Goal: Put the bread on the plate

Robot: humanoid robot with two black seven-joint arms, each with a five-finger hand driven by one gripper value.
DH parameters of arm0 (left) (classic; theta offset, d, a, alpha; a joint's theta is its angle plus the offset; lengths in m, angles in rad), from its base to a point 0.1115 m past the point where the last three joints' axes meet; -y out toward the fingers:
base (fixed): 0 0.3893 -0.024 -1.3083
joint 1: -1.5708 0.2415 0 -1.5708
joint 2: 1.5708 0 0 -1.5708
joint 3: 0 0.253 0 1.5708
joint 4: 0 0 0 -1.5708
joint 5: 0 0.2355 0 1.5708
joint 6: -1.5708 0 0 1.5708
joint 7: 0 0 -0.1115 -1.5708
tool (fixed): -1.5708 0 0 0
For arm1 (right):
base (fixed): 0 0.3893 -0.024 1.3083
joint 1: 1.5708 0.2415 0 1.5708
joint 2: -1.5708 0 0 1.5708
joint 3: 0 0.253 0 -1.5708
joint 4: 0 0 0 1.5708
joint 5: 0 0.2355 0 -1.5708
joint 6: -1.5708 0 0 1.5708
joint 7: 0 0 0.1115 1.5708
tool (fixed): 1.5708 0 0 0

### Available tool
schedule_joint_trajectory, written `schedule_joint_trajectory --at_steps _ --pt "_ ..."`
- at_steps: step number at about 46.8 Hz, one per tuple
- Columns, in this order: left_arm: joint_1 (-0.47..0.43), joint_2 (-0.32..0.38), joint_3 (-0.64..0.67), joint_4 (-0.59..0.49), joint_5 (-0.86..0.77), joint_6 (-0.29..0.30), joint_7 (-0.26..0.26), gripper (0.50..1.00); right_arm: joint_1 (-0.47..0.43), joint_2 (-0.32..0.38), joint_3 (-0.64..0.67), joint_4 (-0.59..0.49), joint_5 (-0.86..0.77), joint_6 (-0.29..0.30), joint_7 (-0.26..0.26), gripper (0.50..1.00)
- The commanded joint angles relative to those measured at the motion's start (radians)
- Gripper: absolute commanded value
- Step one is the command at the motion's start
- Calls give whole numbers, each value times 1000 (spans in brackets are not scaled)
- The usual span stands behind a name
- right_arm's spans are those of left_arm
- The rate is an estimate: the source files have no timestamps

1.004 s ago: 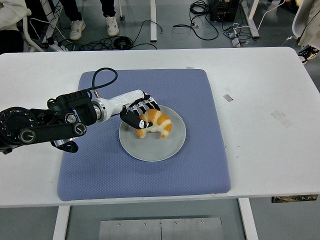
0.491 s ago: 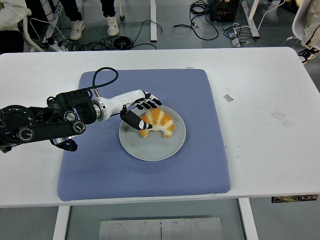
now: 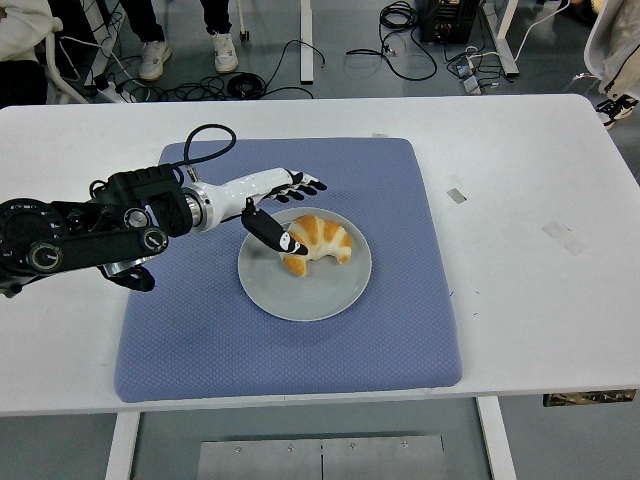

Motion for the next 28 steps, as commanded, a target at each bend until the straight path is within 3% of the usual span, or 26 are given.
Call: schedule_joint_trajectory --at_steps 1,15,28 --pt "-22 13 -5 0 -19 -21 0 958 0 0 0 0 0 0 0 1000" --pt "-53 61 -81 6 -93 -99 -1 974 0 0 0 0 0 0 0 1000" --pt "-54 73 -134 20 -131 -102 -5 974 0 0 0 0 0 0 0 1000"
